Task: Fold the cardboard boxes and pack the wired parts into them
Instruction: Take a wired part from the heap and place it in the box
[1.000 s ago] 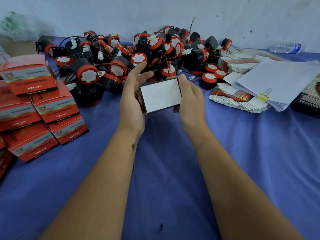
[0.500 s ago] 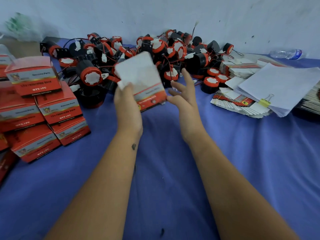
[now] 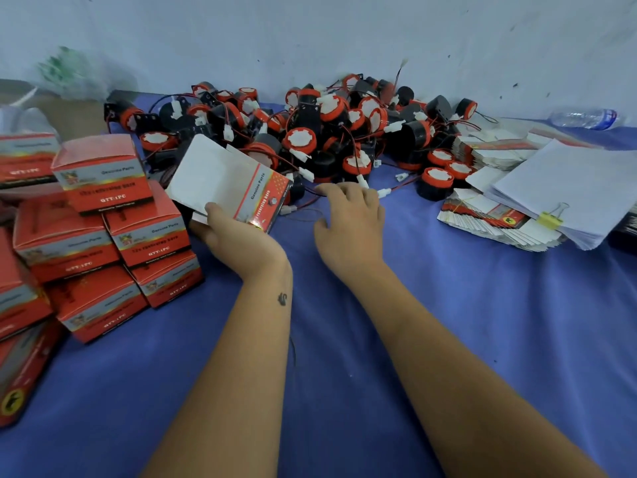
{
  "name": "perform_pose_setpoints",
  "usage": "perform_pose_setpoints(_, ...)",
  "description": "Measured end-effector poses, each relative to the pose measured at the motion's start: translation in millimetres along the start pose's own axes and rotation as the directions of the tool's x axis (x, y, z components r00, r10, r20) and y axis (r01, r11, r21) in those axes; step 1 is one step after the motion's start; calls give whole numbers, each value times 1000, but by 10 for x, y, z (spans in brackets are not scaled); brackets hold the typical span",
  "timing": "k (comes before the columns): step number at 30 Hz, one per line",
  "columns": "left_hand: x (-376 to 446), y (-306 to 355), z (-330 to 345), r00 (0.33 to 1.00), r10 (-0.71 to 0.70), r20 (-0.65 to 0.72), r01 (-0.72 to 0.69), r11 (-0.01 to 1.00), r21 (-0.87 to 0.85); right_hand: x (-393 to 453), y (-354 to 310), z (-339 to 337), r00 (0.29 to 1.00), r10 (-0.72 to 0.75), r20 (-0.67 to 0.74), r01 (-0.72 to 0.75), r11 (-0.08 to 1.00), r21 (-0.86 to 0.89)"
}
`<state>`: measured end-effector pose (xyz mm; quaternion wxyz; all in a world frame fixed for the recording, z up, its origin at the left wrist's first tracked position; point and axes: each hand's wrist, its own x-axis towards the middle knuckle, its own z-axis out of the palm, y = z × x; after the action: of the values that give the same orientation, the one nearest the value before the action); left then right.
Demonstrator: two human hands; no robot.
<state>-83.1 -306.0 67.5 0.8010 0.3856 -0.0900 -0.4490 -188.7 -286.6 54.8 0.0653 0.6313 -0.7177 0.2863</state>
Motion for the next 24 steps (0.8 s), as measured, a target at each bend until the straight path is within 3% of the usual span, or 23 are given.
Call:
perform_pose_setpoints(4, -3, 14, 5, 1000, -2, -32, 2, 1000, -5, 170, -229, 147, 993, -23, -115, 12, 995, -97)
perform_pose_setpoints(12, -2, -25, 3, 1000, -14, -3, 14, 999, -30, 403, -442, 451, 973, 212, -94, -196, 967, 162)
perform_pose_setpoints(16, 34, -58, 3, 1000, -19, 11, 19, 1000, -14, 520, -331, 508, 939, 343, -18, -318, 887, 335)
perform_pose_setpoints(19, 46, -82, -16, 1000, -16, 17, 16, 1000, 6, 506, -268, 460, 881, 474, -12, -376, 713, 591)
perform_pose_setpoints(22, 40, -89, -20, 1000, 1, 18, -1, 1000, 15, 390, -202, 326, 824, 554, 116, -377, 384, 843)
perform_pose_setpoints(24, 46, -84, -20, 1000, 9, 19, -9, 1000, 3, 309, -125, 237, 821, 534, 203, -359, 206, 910)
